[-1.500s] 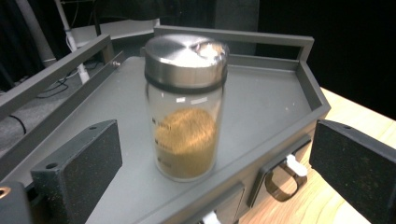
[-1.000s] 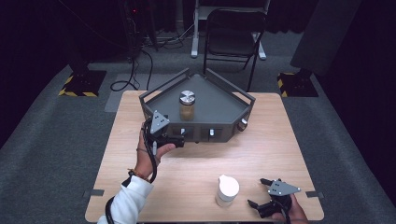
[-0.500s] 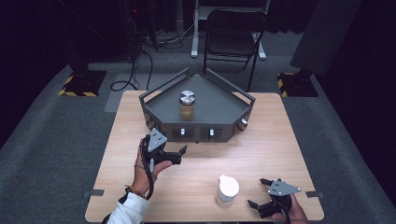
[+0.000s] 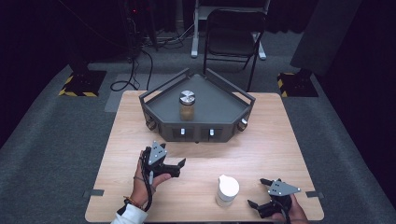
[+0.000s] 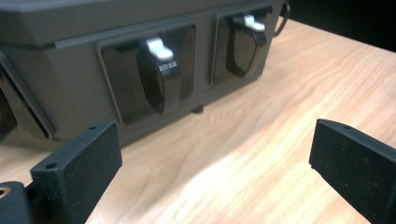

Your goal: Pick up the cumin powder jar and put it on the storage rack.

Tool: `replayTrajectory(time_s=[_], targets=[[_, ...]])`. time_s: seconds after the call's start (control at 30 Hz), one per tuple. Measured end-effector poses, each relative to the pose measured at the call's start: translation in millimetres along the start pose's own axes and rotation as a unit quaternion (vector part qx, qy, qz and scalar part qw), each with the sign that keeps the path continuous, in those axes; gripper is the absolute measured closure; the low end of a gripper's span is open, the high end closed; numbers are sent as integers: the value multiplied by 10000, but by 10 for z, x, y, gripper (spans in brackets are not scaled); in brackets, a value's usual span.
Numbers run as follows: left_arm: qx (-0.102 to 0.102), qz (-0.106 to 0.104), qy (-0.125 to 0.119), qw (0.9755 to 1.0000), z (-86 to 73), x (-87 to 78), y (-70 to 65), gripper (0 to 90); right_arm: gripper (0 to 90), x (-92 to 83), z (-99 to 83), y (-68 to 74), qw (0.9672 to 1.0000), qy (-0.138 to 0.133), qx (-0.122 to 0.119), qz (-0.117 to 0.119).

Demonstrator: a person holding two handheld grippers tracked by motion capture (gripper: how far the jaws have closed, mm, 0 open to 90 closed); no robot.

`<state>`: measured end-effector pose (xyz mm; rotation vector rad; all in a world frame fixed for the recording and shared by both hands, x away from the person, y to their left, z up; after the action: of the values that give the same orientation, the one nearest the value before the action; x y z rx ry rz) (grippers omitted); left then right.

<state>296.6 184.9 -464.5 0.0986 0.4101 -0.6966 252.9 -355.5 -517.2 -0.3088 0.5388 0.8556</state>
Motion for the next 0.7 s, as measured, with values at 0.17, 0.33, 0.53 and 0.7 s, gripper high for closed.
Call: replayTrajectory(time_s=[0.17, 0.33, 0.53, 0.7], targets=[[-74, -33, 49, 10000, -109, -6, -9, 22, 0, 1, 1, -3, 10000, 5, 4, 9], [-97, -45, 84, 9999, -189, 5, -15, 22, 0, 0, 0, 0, 10000, 1, -1, 4], [-72, -36, 173, 9998, -292, 11, -30, 22, 0, 0, 1, -2, 10000, 3, -2, 7], [-99, -71, 298, 9995, -387, 26, -26, 22, 0, 1, 1, -3, 10000, 6, 6, 11]])
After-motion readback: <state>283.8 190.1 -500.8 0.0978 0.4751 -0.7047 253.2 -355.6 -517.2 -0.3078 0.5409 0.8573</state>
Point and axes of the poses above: each handheld gripper's, and its own axes: x roughly forward along the jaws, z roughly out of its top, y roughly to its left, the point moved 6 cm from there along x, roughly forward along the jaws, and after that the axes turned 2 degrees about -z, right-handed, at the moved point
